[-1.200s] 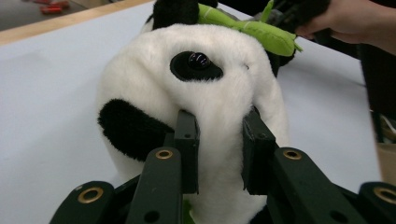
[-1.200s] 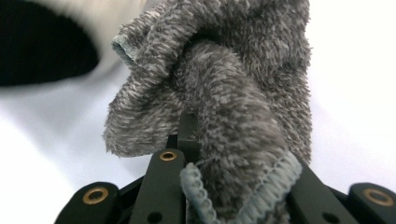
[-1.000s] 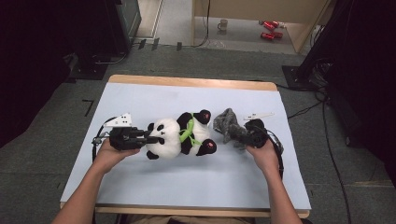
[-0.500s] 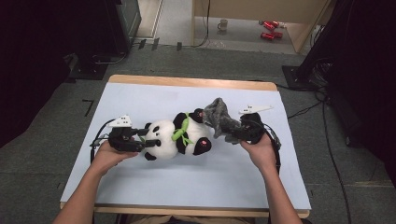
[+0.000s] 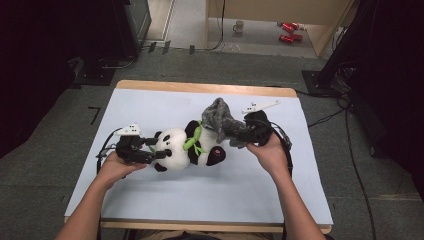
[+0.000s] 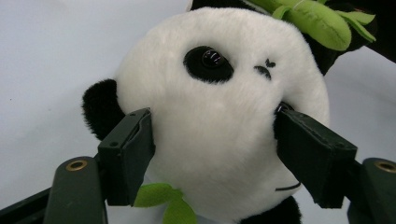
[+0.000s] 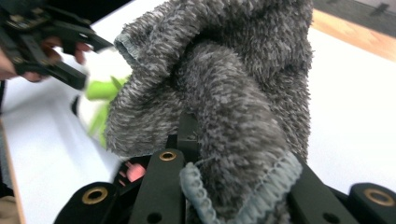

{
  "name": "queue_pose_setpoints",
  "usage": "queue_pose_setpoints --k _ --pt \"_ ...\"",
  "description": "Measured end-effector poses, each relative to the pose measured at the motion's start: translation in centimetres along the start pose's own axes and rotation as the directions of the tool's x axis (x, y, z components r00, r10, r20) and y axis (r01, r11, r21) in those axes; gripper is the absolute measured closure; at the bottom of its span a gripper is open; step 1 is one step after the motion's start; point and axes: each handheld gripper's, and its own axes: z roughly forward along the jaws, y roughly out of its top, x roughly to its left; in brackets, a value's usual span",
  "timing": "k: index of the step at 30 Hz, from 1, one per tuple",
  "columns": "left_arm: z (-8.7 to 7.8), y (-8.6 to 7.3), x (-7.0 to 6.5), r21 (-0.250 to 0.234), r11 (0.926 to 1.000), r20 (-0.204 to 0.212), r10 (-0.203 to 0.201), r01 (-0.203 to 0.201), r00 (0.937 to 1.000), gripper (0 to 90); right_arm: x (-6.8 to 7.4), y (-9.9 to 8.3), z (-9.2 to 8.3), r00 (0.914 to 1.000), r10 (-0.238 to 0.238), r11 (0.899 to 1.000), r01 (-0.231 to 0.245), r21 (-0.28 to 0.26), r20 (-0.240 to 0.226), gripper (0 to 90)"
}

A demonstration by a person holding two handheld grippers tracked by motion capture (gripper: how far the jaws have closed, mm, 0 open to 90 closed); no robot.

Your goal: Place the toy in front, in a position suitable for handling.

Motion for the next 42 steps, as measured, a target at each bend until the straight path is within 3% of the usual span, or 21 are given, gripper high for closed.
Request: queue_pose_setpoints --k 9,18,24,29,31,35,38,42 --pt "0.1 -0.1 0.0 0.006 0.9997 -0.007 0.024 -0.024 0.9997 22.2 2.6 3.3 2.4 0.9963 -0.058 0.998 0.06 0.031 -0.063 75.7" --pt "-0.3 -0.1 0.3 0.006 1.0 -0.019 0.001 0.0 0.9998 24.2 5.1 6.2 6.3 0.9873 -0.098 0.992 0.106 0.066 -0.126 75.6" --pt "-1.0 -0.2 0.4 -0.004 0.9999 -0.003 -0.01 0.01 0.9999 43.2 7.5 8.1 8.1 0.9792 -0.124 0.988 0.137 0.073 -0.16 75.6" --pt "-1.1 -0.3 0.5 -0.011 0.9998 0.001 -0.015 0.015 0.9999 48.0 9.8 9.1 10.8 0.9716 -0.146 0.977 0.171 0.125 -0.186 75.7" --pt "-1.1 -0.3 0.5 -0.013 0.9999 0.002 -0.009 0.009 1.0 48.8 10.1 8.9 12.1 0.9712 -0.143 0.971 0.174 0.161 -0.191 75.7" --pt "-0.9 -0.4 0.5 -0.014 0.9998 0.004 -0.011 0.011 0.9999 50.0 9.7 8.0 14.2 0.9801 -0.105 0.961 0.143 0.237 -0.169 75.8" --pt "-0.8 -0.4 0.5 -0.014 0.9999 -0.003 -0.008 0.008 1.0 49.9 9.2 7.5 14.8 0.9819 -0.082 0.962 0.123 0.243 -0.171 75.9" --pt "-0.7 -0.5 0.3 -0.016 0.9999 -0.01 0.002 -0.002 0.9999 50.0 9.0 7.5 14.9 0.9838 -0.094 0.958 0.132 0.255 -0.153 75.9"
